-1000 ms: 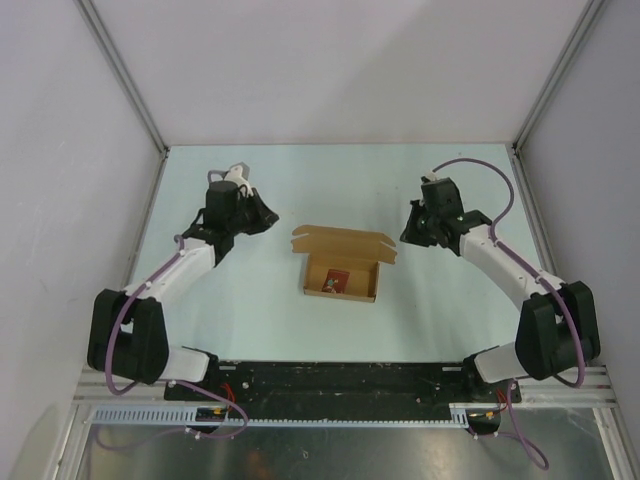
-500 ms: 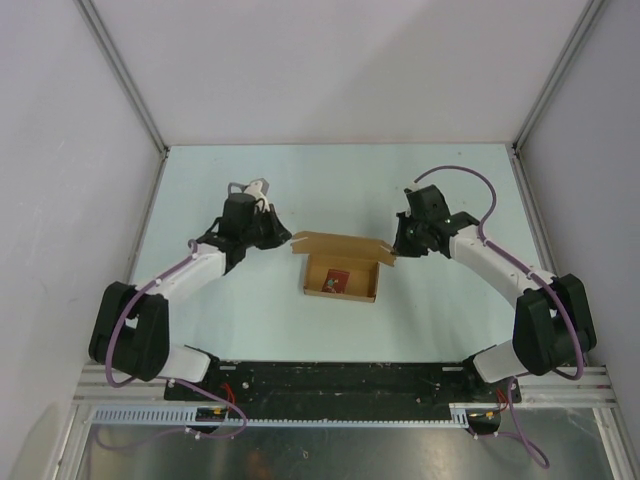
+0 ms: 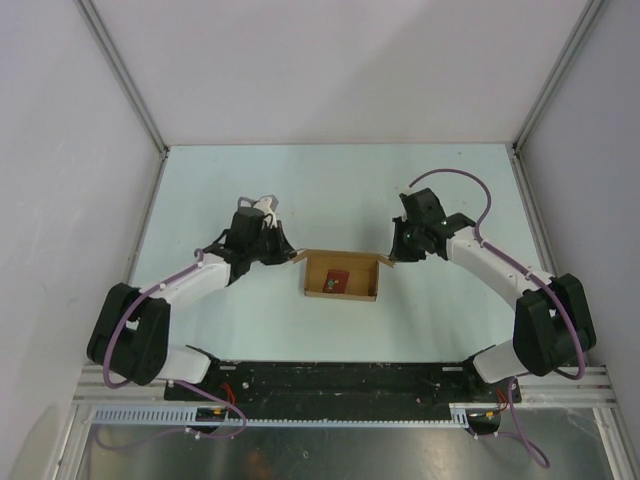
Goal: Fold the paper box
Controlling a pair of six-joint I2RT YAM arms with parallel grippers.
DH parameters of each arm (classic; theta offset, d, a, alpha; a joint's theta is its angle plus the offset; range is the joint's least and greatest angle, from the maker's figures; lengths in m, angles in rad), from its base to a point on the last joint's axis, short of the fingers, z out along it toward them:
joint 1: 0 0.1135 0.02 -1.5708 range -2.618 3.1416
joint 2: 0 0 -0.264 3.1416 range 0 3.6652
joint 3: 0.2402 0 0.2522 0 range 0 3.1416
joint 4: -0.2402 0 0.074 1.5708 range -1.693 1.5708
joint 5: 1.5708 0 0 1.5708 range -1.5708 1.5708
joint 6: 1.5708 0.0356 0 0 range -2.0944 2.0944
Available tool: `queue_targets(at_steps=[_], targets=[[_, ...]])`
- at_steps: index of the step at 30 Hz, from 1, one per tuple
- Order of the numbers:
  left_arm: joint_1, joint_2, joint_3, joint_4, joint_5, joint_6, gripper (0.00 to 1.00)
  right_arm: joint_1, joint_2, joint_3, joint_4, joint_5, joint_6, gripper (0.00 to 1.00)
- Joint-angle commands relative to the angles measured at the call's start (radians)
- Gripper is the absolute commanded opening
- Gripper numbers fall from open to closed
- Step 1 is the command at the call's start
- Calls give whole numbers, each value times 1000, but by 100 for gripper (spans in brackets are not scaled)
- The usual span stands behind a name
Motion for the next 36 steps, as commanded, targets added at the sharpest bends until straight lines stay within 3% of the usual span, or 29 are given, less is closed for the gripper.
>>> queue_targets(at_steps=[1, 2, 10, 15, 18, 20, 21, 25, 31, 36], targets=[[-12, -50, -14, 19, 21, -22, 1, 9, -19, 7, -2, -14, 11, 9], [-12, -56, -17, 17, 20, -21, 2, 7, -20, 7, -5, -2, 11, 15], [-12, -109, -29, 17, 33, -57, 3, -31, -60, 5, -7, -26, 20, 20], [5, -145, -20, -9, -12, -40, 7, -63, -68, 5, -22, -8, 16, 34], [76, -202, -12, -27, -31, -71, 19, -129, -118, 5, -14, 9, 25, 40], [119, -246, 3, -44, -58, -100, 31, -175, -145, 8, 12, 10, 40, 44], [125, -259, 23, -49, -75, -106, 43, -184, -168, 14, 21, 10, 58, 46], [131, -291, 103, -66, -157, -134, 64, -191, -185, 44, 94, 0, 98, 63], [133, -129, 325, -133, -114, -90, 68, -192, -29, 171, 81, -61, 128, 66], [122, 8, 447, -191, 104, -90, 75, -174, 96, 307, -11, -144, 140, 71]])
